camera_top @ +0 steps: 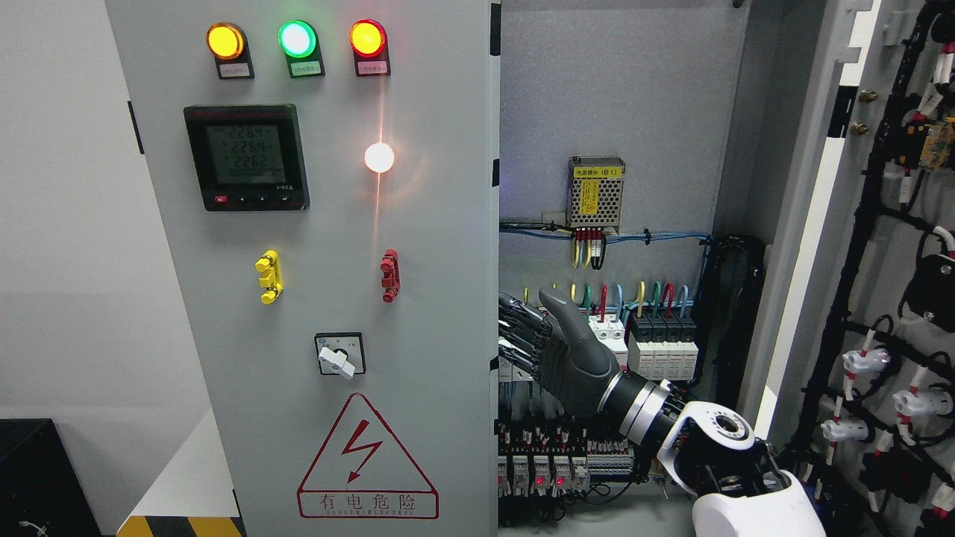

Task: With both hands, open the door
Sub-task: 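Hold the right hand beside the white breakers inside the cabinet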

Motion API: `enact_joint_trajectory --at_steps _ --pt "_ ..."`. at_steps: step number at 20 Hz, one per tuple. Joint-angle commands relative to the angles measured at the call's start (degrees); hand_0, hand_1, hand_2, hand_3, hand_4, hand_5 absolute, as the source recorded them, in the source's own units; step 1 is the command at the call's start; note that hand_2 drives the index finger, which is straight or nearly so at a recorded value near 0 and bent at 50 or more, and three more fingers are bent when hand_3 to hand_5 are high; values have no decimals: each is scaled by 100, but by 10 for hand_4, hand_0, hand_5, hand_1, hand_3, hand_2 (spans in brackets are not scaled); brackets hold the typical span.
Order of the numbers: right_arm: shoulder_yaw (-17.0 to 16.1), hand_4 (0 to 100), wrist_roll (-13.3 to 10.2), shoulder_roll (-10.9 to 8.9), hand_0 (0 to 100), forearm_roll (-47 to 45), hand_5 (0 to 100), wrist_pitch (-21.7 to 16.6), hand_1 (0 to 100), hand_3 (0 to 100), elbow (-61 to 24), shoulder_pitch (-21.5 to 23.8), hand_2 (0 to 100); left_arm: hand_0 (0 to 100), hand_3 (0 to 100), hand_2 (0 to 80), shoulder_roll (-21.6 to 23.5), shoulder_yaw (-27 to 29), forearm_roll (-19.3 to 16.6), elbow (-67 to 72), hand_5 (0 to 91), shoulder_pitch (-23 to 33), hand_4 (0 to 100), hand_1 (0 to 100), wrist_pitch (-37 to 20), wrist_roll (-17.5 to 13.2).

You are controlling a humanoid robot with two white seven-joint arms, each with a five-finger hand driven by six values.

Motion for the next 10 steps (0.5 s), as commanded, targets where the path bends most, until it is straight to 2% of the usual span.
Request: enact_joint_trajectory --at_steps 1,10 --pt "0 0 207 -1 191 -1 0 3 0 0 145 -49 0 0 0 0 0 2 -141 1 0 158 0 0 3 0" --pt "0 0 410 -1 191 -1 0 3 0 0 286 -110 0 0 0 0 0 2 -141 1 0 167 0 0 3 0"
